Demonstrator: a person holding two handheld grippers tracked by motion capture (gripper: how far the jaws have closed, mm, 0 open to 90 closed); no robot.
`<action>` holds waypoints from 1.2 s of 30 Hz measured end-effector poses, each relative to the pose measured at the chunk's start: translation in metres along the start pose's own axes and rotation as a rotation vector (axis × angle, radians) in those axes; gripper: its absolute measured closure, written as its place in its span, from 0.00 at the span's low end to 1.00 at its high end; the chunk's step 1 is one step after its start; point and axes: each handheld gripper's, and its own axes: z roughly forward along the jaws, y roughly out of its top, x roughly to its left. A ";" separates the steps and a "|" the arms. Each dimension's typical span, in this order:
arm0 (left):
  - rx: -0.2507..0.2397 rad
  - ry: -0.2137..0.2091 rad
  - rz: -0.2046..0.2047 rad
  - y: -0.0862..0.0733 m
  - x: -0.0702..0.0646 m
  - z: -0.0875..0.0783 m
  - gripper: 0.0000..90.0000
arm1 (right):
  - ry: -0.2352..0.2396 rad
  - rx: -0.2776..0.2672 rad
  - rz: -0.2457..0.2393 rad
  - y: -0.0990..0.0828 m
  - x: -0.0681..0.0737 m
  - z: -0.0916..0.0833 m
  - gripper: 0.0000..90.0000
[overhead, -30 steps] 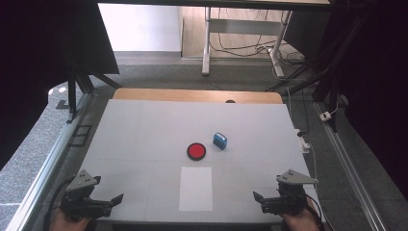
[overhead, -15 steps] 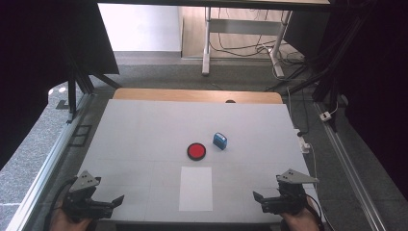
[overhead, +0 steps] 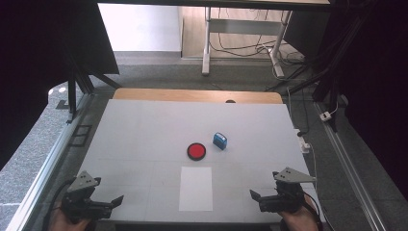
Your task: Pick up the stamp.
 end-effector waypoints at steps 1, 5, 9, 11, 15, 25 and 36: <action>0.001 -0.002 0.001 0.000 0.000 0.000 0.01 | 0.000 -0.003 -0.002 0.000 0.000 0.000 0.00; 0.002 -0.006 0.001 0.000 0.000 0.000 0.01 | 0.003 -0.007 -0.011 0.002 0.000 0.001 0.00; 0.000 -0.009 -0.001 0.000 0.001 0.000 0.01 | 0.014 -0.016 -0.042 0.003 0.001 0.003 0.00; 0.002 -0.011 0.000 0.000 0.001 0.000 0.01 | 0.013 -0.014 -0.047 0.004 0.001 0.003 0.00; 0.005 -0.011 0.006 0.000 0.000 0.001 0.01 | 0.027 -0.031 -0.049 0.007 0.002 0.005 0.00; 0.008 -0.015 -0.003 0.000 0.001 0.001 0.01 | 0.068 -0.022 -0.051 0.021 0.005 0.019 0.00; 0.006 -0.015 -0.004 0.000 0.001 0.000 0.01 | 0.106 -0.038 -0.047 0.034 0.005 0.031 0.00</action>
